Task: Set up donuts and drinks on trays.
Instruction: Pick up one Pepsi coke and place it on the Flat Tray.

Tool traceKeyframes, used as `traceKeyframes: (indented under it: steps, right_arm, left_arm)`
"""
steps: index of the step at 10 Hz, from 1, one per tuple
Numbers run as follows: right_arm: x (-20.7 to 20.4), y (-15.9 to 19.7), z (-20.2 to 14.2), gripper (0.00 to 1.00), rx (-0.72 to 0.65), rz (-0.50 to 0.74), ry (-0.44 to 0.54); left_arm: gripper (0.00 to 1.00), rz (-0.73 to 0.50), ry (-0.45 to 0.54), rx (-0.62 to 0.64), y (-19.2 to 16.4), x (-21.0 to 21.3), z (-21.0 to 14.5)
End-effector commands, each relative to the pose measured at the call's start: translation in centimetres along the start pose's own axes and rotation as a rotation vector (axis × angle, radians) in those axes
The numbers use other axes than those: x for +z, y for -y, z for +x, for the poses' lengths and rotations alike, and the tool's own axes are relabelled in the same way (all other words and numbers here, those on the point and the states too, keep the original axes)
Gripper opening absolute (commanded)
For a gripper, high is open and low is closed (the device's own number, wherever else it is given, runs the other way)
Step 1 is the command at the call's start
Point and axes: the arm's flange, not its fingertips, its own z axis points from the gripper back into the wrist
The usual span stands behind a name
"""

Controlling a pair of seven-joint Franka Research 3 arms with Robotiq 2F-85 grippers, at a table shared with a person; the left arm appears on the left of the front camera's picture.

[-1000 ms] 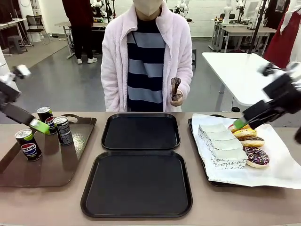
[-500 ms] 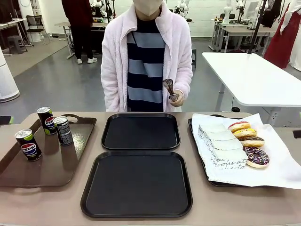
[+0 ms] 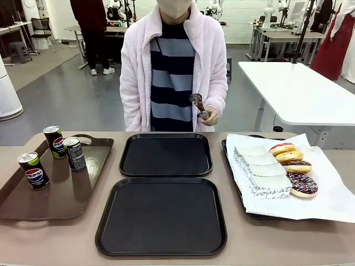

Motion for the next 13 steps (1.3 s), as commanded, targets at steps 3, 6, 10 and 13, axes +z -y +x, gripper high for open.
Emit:
traceKeyframes:
  steps: [3,6,10,13]
  right_arm:
    - [1.6,-0.6,-0.7,1.0,0.008,-0.054,0.028]
    - [2.0,-0.5,-0.4,1.0,-0.008,-0.055,0.041]
    - [2.0,-0.5,-0.4,1.0,-0.008,-0.055,0.041]
    - [2.0,-0.5,-0.4,1.0,-0.008,-0.055,0.041]
  left_arm:
    - [1.0,0.145,-0.036,0.065,1.1,3.1,-1.0]
    - [1.0,0.253,-0.095,0.033,3.4,3.4,-0.7]
    - [1.0,0.167,-0.041,0.045,1.0,3.9,-0.8]
    - [1.0,0.167,-0.041,0.045,1.0,3.9,-0.8]
